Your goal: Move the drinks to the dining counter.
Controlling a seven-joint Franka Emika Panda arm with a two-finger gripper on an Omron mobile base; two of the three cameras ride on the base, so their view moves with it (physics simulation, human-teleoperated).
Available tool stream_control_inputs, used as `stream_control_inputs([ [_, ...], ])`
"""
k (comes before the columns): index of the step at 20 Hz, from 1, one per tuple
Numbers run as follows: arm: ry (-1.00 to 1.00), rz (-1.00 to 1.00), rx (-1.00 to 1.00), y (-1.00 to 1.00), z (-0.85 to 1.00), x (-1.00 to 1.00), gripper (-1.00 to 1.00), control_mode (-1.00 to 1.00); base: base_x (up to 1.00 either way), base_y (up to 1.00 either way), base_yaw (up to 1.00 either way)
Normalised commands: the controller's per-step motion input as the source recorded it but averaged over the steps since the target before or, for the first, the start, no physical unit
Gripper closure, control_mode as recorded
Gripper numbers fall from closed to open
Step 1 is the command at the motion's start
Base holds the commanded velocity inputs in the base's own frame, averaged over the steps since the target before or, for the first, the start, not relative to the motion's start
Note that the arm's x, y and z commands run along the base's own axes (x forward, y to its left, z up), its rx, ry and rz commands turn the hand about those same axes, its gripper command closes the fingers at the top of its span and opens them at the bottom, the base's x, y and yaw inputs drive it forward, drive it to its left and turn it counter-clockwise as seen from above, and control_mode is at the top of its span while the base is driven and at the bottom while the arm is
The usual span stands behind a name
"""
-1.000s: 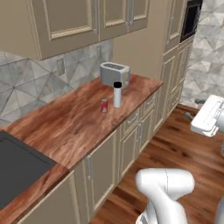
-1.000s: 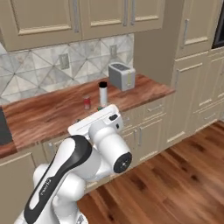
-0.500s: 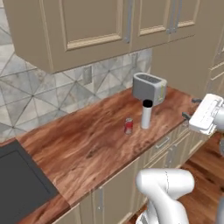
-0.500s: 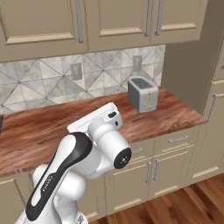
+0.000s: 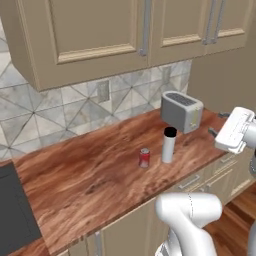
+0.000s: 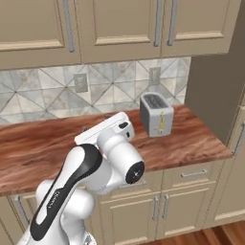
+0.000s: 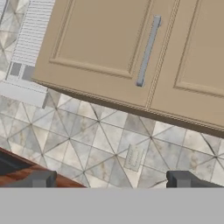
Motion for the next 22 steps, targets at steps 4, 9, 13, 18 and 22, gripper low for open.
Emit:
stream_control_inputs([
  [4, 0.0, 0.0, 0.0, 0.0, 0.0, 0.0, -1.0, 1.0, 0.05, 0.04, 0.14],
  [9, 0.0, 0.0, 0.0, 0.0, 0.0, 0.0, -1.0, 1.0, 0.07, 0.05, 0.15],
  [13, 0.0, 0.0, 0.0, 0.0, 0.0, 0.0, -1.0, 1.0, 0.23, -0.12, 0.33],
  [18, 0.0, 0.0, 0.0, 0.0, 0.0, 0.0, -1.0, 1.0, 0.25, -0.33, 0.37],
  [22, 0.0, 0.0, 0.0, 0.0, 0.0, 0.0, -1.0, 1.0, 0.18, -0.46, 0.36],
])
